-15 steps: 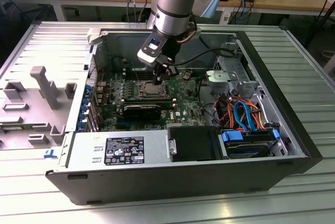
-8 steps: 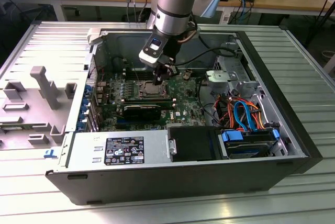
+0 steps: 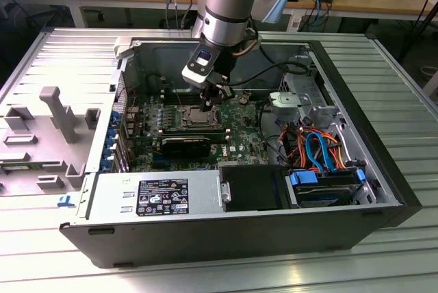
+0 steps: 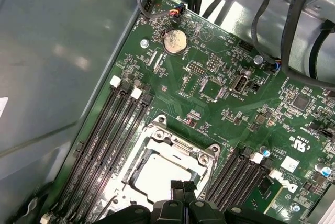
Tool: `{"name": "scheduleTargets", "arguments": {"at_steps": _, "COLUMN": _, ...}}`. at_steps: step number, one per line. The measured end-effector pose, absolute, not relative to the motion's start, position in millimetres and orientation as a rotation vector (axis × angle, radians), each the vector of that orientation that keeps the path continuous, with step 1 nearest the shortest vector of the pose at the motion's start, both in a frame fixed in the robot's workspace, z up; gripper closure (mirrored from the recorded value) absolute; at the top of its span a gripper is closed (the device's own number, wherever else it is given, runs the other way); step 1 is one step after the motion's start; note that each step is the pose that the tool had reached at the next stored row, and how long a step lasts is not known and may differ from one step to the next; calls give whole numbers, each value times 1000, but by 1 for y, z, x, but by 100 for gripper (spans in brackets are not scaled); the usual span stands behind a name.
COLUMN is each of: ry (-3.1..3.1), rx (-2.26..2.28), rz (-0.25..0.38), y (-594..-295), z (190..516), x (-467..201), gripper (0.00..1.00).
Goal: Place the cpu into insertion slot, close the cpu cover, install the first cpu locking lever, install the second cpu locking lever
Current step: 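Install the first cpu locking lever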
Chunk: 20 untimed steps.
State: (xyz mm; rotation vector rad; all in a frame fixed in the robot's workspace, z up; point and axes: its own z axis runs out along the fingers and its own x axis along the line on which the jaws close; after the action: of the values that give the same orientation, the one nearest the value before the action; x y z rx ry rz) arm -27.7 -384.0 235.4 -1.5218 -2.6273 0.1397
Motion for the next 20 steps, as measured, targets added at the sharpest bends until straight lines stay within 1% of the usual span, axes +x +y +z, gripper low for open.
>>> {"name": "scheduleTargets", "arguments": {"at_steps": 20, "ry": -2762, "rx": -1276, "rz": 150, "y": -384, "z": 235, "x": -28, "gripper": 89}}
